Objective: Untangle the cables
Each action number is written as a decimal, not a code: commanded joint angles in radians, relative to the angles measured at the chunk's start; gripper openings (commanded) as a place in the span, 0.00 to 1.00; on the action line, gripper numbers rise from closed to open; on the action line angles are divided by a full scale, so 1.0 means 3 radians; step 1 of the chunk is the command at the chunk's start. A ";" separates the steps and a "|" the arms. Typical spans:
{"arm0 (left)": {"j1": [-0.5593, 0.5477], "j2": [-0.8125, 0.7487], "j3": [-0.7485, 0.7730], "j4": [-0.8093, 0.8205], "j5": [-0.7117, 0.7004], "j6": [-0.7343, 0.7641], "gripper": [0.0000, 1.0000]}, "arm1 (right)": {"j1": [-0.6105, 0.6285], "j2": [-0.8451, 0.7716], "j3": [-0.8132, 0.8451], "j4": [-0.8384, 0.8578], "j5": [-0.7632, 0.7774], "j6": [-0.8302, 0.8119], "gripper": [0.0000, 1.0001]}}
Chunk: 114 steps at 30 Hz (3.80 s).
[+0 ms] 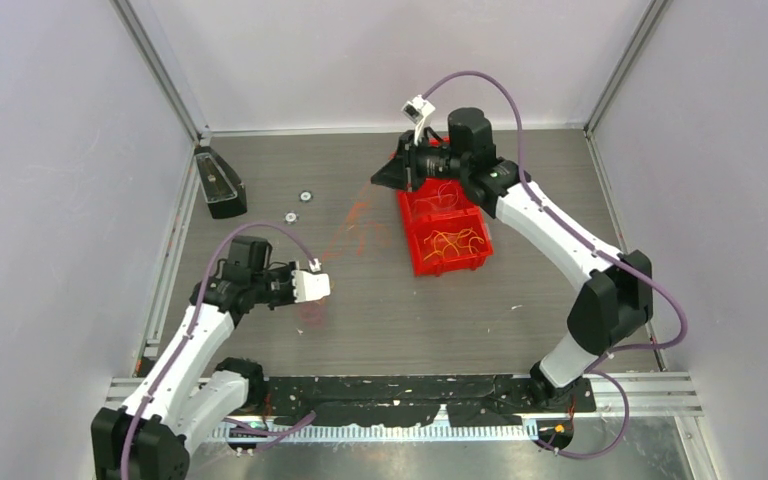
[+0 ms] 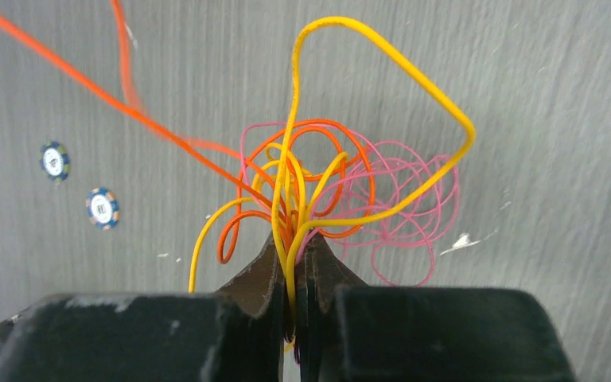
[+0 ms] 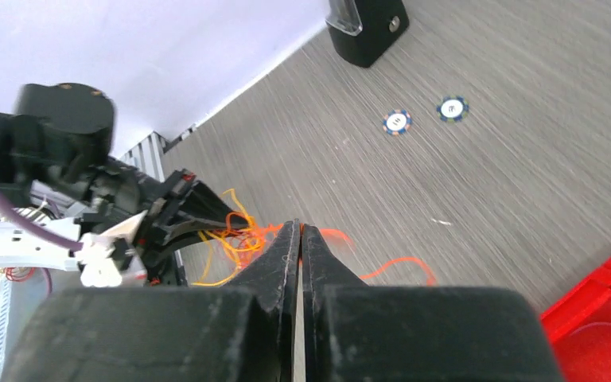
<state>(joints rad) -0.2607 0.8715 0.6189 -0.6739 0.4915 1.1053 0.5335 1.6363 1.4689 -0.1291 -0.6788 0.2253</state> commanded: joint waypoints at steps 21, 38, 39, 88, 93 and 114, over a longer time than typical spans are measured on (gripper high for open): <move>0.0960 0.0315 -0.0259 -0.0304 -0.0324 0.0780 0.28 | -0.0468 -0.0435 0.1255 0.0409 0.0466 0.0553 0.05; 0.1406 0.0571 -0.0221 -0.0495 -0.0257 0.1076 0.01 | -0.0780 -0.0032 0.2482 0.0510 0.0757 0.0746 0.05; 0.1448 0.0598 -0.0217 -0.0504 -0.0273 0.1095 0.00 | -0.0794 -0.0023 0.2542 0.0509 0.0776 0.0729 0.05; 0.2603 0.0894 -0.0033 -0.0480 -0.0250 0.1713 0.53 | -0.1165 0.0132 0.3007 0.0992 0.2153 -0.0476 0.05; 0.2602 0.0681 0.0251 -0.0716 -0.0011 0.1449 0.99 | -0.1170 0.0219 0.2991 0.1013 0.2108 -0.0637 0.05; 0.2597 -0.0184 0.0632 -0.1314 0.0839 0.0846 1.00 | -0.1009 0.0829 0.3130 0.1110 0.1641 -0.0201 0.05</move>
<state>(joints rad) 0.5129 0.8200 0.7910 -1.0439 0.6884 1.3994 0.2131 1.8534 2.3798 0.1642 -0.1585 0.1497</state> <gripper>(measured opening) 0.994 0.057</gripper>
